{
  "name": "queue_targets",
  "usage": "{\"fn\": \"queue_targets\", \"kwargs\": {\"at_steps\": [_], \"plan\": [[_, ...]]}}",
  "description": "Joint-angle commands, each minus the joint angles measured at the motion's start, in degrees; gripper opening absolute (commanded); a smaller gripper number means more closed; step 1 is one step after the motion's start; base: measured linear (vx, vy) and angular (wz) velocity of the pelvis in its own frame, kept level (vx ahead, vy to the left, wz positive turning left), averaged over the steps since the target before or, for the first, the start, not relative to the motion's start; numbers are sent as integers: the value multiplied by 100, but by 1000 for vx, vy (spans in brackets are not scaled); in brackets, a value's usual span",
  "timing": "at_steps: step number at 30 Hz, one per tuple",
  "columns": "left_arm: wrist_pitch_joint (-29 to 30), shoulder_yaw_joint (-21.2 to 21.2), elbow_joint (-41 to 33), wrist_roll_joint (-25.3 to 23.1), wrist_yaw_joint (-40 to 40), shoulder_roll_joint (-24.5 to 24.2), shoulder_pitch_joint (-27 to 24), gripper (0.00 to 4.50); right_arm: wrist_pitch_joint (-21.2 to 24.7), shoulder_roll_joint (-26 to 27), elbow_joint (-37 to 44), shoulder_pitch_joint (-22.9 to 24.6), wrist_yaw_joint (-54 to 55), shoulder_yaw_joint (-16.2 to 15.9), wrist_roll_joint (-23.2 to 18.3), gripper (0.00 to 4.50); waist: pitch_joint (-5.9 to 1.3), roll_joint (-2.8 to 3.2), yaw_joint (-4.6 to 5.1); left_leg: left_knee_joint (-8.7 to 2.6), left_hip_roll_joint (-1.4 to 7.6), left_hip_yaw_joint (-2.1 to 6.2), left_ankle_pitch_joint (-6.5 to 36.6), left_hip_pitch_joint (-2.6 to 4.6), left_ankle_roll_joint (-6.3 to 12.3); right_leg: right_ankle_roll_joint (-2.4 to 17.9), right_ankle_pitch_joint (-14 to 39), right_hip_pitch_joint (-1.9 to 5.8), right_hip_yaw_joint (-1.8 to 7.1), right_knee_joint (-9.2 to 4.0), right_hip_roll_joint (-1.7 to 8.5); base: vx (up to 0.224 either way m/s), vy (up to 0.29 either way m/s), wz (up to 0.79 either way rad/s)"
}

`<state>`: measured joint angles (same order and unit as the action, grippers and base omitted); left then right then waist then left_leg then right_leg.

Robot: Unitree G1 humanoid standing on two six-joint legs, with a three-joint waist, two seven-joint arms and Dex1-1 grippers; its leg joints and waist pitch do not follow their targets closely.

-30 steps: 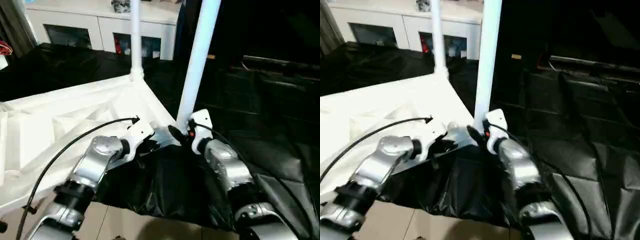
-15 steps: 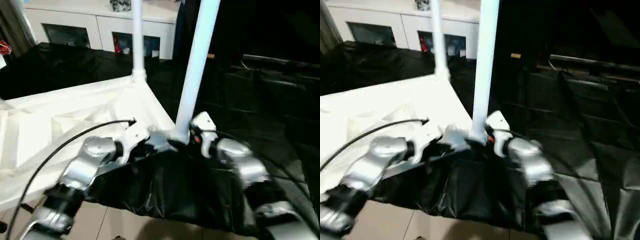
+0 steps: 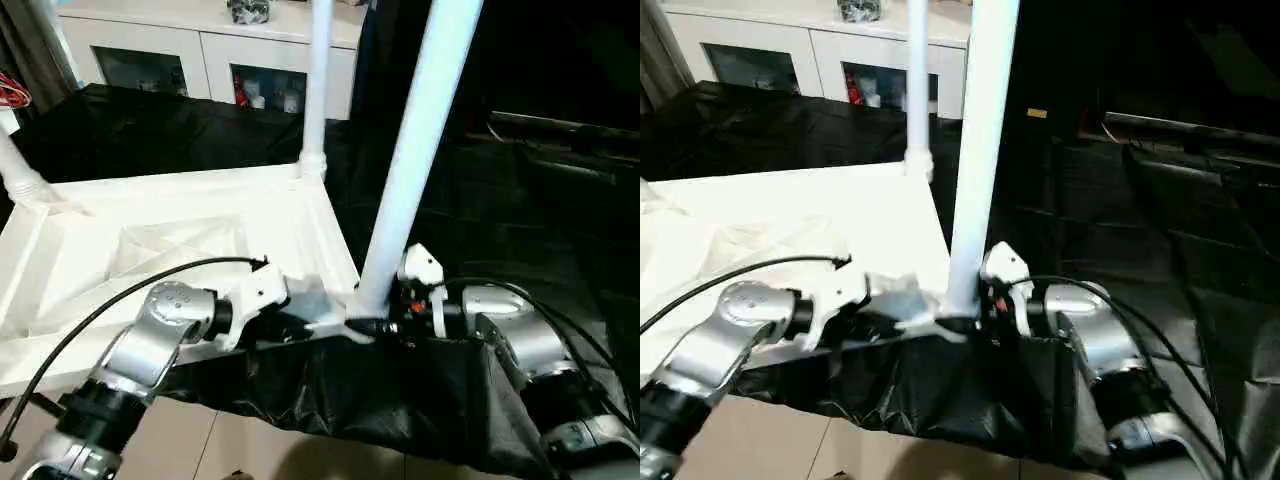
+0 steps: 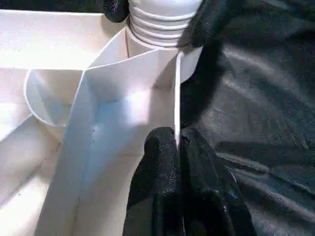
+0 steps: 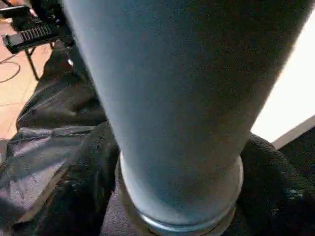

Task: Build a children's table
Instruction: Rotate leg to tighten

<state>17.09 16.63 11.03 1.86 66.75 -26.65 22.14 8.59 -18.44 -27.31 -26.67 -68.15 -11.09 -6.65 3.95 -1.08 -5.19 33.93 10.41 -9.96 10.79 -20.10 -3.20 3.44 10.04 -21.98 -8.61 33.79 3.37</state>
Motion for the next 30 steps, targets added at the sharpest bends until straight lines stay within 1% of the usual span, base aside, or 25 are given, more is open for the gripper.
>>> {"fn": "queue_targets", "kwargs": {"at_steps": [1,2,3,5,6,7,8,9,10,11,12,13,14,15,18,19,20,21,22,24,26,27,28,29,30], "plan": [[-111,-53,-246,136,-150,101,115,0,31,162,186,98,-248,-323,-54,294,-372,5,10,-370,373,142,988,35,393,521,2154,294,472,-519,646,0,0,0],[-111,-53,-246,136,-150,101,115,0,31,162,186,98,-248,-323,-54,287,-370,6,9,-371,371,141,996,33,391,513,2176,294,471,-524,646,0,0,0],[-128,-67,-222,119,-228,140,132,0,9,250,146,97,-92,-294,-25,283,-372,-8,13,-370,370,138,997,37,393,496,2202,294,473,-530,648,0,0,0],[-138,-78,-208,108,-280,168,143,0,-3,308,122,96,15,-273,-11,276,-371,0,13,-371,369,141,982,35,381,486,2215,291,473,-529,648,0,0,0],[-141,-95,-175,83,-401,233,172,0,-4,424,57,81,281,-220,22,274,-365,-3,22,-373,367,143,1009,36,376,477,2250,290,466,-535,647,0,0,0],[-134,-116,-96,28,-593,338,235,0,-16,598,-68,44,670,-146,79,273,-364,-22,32,-372,366,139,1026,40,357,460,2317,283,468,-546,651,0,0,0],[-117,-137,-12,-28,-781,437,299,0,-4,766,-213,-5,1101,-70,158,273,-354,-13,44,-377,370,145,1025,47,324,458,2353,266,468,-549,651,0,0,0],[-108,-161,142,-119,-1033,571,411,0,-20,1017,-505,-120,1827,43,316,272,-349,-16,72,-378,353,154,1110,52,248,417,2528,274,441,-581,656,0,0,0],[-95,-172,229,-177,-1178,635,470,0,-40,1134,-671,-187,2194,107,384,272,-351,-10,107,-389,357,169,1154,59,175,386,2608,266,436,-588,659,0,0,0],[-95,-172,229,-177,-1178,635,470,0,-40,1134,-671,-187,2194,107,384,272,-361,-3,114,-384,357,174,1169,69,145,380,2609,266,437,-593,668,0,0,0],[-41,-189,318,-216,-1324,707,530,0,-39,1265,-846,-258,2604,199,427,272,-367,4,142,-378,353,171,1203,82,133,392,2574,259,447,-589,666,0,0,0],[4,-206,475,-277,-1553,840,637,0,-14,1506,-1106,-368,3237,388,411,271,-359,0,174,-384,360,171,1197,70,138,428,2506,254,460,-582,669,0,0,0],[25,-214,550,-304,-1661,903,689,0,0,1621,-1229,-419,3537,480,399,271,-363,10,189,-386,359,172,1205,81,102,451,2494,240,464,-580,674,0,0,0],[53,-224,677,-352,-1856,1019,772,0,-21,1778,-1370,-489,3871,558,394,270,-384,9,183,-379,357,177,1185,76,98,453,2432,266,462,-563,679,0,0,0],[64,-230,801,-398,-2044,1122,848,0,-77,1909,-1474,-548,4105,599,423,270,-397,13,167,-382,377,152,964,47,176,570,1917,267,511,-499,682,0,0,0],[25,-239,1031,-501,-2313,1283,967,0,-287,2092,-1592,-633,4326,586,556,270,-401,14,162,-380,373,144,905,54,188,621,1792,261,513,-481,675,0,0,0],[24,-239,1033,-503,-2316,1285,969,0,-291,2094,-1593,-634,4329,585,558,270,-412,16,157,-376,372,145,873,51,187,648,1726,270,510,-461,675,0,0,0],[-30,-225,1131,-557,-2405,1350,1017,0,-465,2156,-1607,-658,4264,538,575,270,-402,8,147,-376,372,136,872,54,208,668,1694,267,515,-468,680,0,0,0],[-80,-205,1191,-585,-2432,1395,1047,0,-598,2196,-1621,-674,4173,517,547,270,-399,15,126,-374,375,128,909,60,220,661,1735,266,520,-480,692,0,0,0],[-121,-183,1133,-553,-2313,1368,1013,0,-583,2126,-1585,-667,3976,543,450,340,-391,12,117,-385,381,138,942,44,234,619,1830,286,515,-482,694,0,0,0],[-144,-171,1081,-530,-2233,1341,984,0,-558,2066,-1547,-657,3845,553,396,340,-390,11,111,-387,382,139,981,43,233,579,1927,286,511,-490,691,0,0,0],[-241,-141,945,-474,-2017,1234,889,0,-532,1846,-1458,-632,3574,509,387,340,-388,12,107,-385,378,141,1007,36,244,549,1987,296,512,-503,703,0,0,0],[-266,-138,928,-466,-1983,1215,875,0,-538,1807,-1452,-632,3548,495,403,374,-393,14,99,-382,375,138,993,35,267,529,1978,300,511,-505,696,0,0,0],[-315,-131,879,-438,-1897,1171,834,0,-550,1705,-1429,-626,3455,454,441,385,-390,23,101,-382,377,139,980,28,273,537,1948,301,515,-496,695,0,0,0],[-348,-127,834,-412,-1826,1137,797,0,-559,1618,-1405,-618,3362,417,470,384,-399,17,94,-386,385,149,933,25,286,557,1859,306,504,-479,684,0,0,0]]}}
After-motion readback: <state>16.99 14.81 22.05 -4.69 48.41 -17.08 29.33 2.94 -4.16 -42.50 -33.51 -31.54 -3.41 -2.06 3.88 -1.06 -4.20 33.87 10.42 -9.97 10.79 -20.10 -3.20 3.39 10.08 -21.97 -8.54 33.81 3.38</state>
